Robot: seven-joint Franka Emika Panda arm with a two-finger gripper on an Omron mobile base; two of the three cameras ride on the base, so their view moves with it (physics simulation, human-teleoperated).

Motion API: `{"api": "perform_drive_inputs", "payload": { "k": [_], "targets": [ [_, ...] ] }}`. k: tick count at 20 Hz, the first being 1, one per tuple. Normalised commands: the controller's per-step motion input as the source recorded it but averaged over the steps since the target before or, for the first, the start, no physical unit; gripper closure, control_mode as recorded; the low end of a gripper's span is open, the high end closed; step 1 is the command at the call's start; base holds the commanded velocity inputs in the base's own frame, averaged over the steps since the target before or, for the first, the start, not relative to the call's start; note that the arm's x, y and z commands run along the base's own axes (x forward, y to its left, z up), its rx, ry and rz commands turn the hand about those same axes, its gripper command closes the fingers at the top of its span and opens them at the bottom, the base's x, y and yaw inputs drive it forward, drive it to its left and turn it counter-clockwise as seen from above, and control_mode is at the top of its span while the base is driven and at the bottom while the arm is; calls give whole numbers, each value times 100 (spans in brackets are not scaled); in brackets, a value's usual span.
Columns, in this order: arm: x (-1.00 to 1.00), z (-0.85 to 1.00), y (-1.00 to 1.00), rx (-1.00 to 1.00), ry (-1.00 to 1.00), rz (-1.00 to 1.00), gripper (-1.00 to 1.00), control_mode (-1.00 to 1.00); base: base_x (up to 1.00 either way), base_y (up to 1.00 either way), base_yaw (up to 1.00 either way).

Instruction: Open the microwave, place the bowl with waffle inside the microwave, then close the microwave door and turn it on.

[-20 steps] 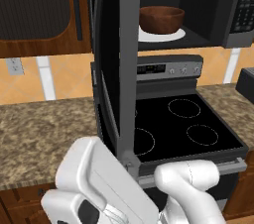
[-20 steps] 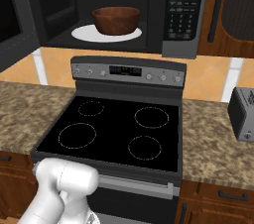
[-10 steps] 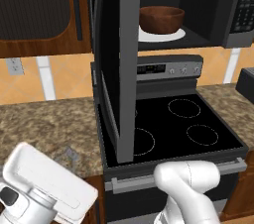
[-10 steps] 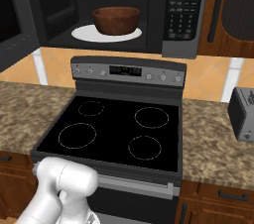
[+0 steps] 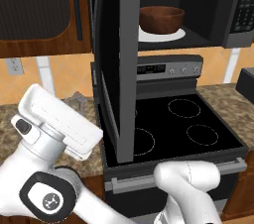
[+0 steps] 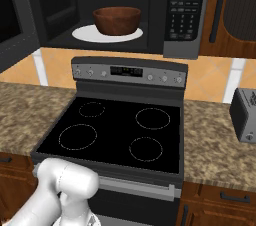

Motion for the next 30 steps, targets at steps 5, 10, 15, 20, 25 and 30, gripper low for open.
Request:
{"api": "perform_drive_inputs", "payload": {
  "k": [5, 10, 15, 20, 25, 30],
  "targets": [
    [29, 77, -100, 0, 0, 0, 100, -100, 0, 0, 0],
    [45, 60, -100, 4, 3, 0, 100, -100, 0, 0, 0],
    [94, 27, -100, 6, 26, 6, 100, -100, 0, 0, 0],
    [100, 2, -86, 13, 34, 20, 100, -100, 0, 0, 0],
    [100, 0, -44, 13, 20, 15, 100, -100, 0, 0, 0],
    [100, 2, -46, 14, 22, 36, 100, -100, 0, 0, 0]
  ]
}}
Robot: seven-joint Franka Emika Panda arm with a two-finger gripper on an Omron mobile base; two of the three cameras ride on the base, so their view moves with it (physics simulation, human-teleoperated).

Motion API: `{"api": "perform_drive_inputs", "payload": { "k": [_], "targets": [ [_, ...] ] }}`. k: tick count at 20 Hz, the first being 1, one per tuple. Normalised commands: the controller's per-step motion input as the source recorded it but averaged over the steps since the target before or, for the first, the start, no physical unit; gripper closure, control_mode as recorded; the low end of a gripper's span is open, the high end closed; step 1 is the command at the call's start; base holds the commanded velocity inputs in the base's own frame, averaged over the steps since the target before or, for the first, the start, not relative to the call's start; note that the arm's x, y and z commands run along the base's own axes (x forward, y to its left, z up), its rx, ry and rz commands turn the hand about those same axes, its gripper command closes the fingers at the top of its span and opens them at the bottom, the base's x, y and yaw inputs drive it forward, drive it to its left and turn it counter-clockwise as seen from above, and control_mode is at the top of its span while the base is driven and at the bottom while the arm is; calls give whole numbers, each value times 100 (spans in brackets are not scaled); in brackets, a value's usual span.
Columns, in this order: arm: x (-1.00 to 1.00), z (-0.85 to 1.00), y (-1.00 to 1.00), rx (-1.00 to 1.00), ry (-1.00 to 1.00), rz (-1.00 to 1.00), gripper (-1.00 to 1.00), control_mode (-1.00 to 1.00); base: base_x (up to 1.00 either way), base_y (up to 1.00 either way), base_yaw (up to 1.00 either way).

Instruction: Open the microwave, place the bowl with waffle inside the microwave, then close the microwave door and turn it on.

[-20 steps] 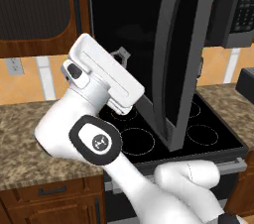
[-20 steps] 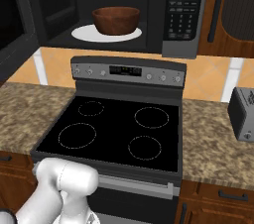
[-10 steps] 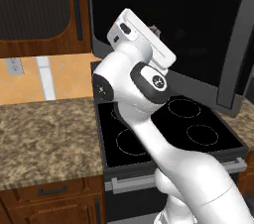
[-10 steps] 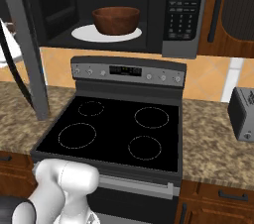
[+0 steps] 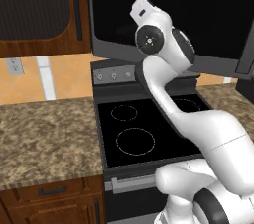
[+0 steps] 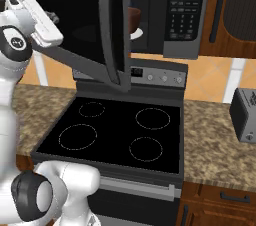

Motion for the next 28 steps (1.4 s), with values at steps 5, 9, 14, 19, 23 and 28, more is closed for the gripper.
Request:
{"api": "perform_drive_inputs", "payload": {
  "k": [5, 9, 14, 19, 23, 28],
  "targets": [
    [100, 0, -42, 15, 19, 45, 100, -100, 0, 0, 0],
    [100, -1, -56, 20, 4, 44, 100, -100, 0, 0, 0],
    [100, -33, -36, 18, 0, 29, 100, -100, 0, 0, 0],
    [100, -34, -8, 15, 6, 14, 100, -100, 0, 0, 0],
    [62, -3, -3, 5, 14, 0, 100, -100, 0, 0, 0],
    [-72, 0, -72, 4, 22, -4, 100, -100, 0, 0, 0]
  ]
}}
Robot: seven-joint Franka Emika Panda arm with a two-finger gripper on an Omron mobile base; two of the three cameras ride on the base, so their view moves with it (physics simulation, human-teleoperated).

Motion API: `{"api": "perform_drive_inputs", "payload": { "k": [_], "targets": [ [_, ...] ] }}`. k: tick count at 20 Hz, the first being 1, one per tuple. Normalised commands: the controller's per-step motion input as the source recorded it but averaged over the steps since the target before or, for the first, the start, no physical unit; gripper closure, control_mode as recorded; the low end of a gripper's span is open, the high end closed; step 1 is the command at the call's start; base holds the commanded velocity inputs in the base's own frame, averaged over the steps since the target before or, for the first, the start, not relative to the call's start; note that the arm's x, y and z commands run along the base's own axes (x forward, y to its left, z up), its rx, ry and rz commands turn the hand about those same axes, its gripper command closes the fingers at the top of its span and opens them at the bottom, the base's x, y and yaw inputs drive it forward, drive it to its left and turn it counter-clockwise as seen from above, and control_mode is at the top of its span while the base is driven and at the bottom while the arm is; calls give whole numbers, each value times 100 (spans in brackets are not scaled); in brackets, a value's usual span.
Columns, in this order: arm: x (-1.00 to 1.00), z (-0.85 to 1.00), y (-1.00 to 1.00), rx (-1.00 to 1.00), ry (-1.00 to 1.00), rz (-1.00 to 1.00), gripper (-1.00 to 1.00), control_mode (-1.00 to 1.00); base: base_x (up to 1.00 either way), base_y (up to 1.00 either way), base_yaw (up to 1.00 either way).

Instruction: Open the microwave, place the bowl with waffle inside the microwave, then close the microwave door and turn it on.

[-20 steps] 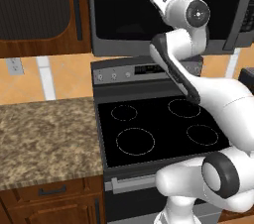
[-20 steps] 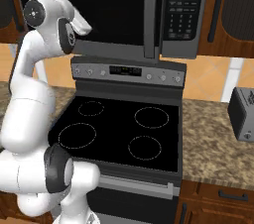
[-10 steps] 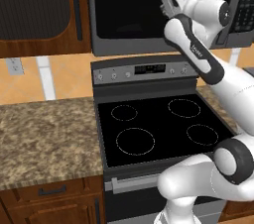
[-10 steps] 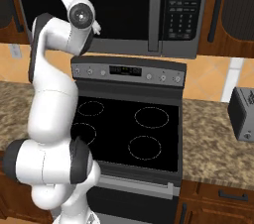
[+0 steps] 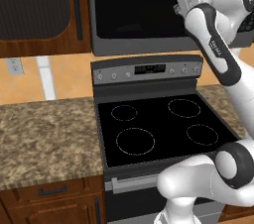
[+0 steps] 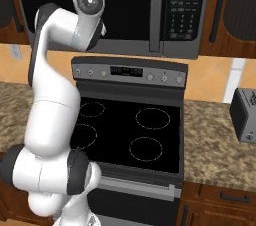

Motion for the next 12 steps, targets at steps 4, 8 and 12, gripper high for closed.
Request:
{"api": "perform_drive_inputs", "payload": {
  "k": [4, 8, 12],
  "targets": [
    [-100, 0, -96, 15, 13, -9, 100, -100, 0, 0, 0],
    [-97, -4, -47, 3, 0, -3, 100, -100, 0, 0, 0],
    [-23, -10, -62, 2, 7, 0, 100, -100, 0, 0, 0]
  ]
}}
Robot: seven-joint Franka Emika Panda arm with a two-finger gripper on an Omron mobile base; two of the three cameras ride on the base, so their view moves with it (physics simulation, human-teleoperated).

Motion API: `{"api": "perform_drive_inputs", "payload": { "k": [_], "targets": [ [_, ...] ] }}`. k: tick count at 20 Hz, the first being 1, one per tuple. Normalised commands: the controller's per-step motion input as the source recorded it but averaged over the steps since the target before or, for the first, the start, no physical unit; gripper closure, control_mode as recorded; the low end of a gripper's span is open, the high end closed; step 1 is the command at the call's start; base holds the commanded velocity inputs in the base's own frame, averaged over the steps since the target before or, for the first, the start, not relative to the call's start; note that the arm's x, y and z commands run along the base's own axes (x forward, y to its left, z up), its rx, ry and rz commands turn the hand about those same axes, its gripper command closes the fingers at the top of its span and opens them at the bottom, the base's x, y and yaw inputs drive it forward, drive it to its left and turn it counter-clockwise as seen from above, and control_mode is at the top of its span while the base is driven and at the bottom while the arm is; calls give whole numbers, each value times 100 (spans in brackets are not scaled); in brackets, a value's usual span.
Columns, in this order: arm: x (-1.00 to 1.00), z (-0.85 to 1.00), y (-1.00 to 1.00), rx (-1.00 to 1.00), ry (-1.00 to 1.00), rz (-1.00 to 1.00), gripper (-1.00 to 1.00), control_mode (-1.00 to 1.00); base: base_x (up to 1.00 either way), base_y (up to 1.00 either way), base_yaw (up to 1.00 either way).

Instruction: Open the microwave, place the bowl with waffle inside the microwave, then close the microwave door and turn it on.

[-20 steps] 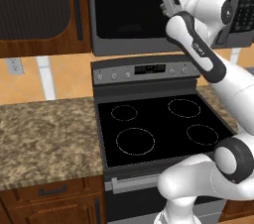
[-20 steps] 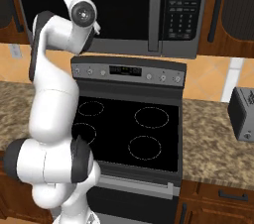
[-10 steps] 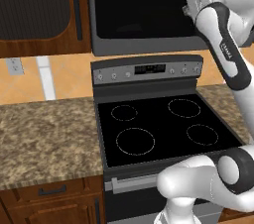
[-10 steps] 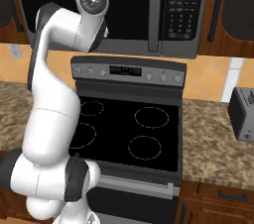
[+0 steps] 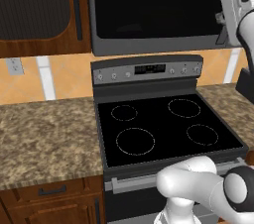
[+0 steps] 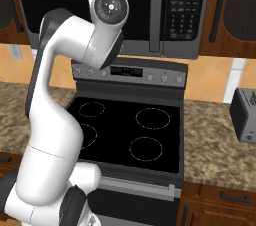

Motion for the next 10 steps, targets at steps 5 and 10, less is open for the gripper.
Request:
{"api": "perform_drive_inputs", "payload": {
  "k": [5, 10],
  "targets": [
    [-1, -21, -72, 6, 0, 7, 100, -100, 0, 0, 0],
    [-1, -35, -75, 1, 0, -1, 100, -100, 0, 0, 0]
  ]
}}
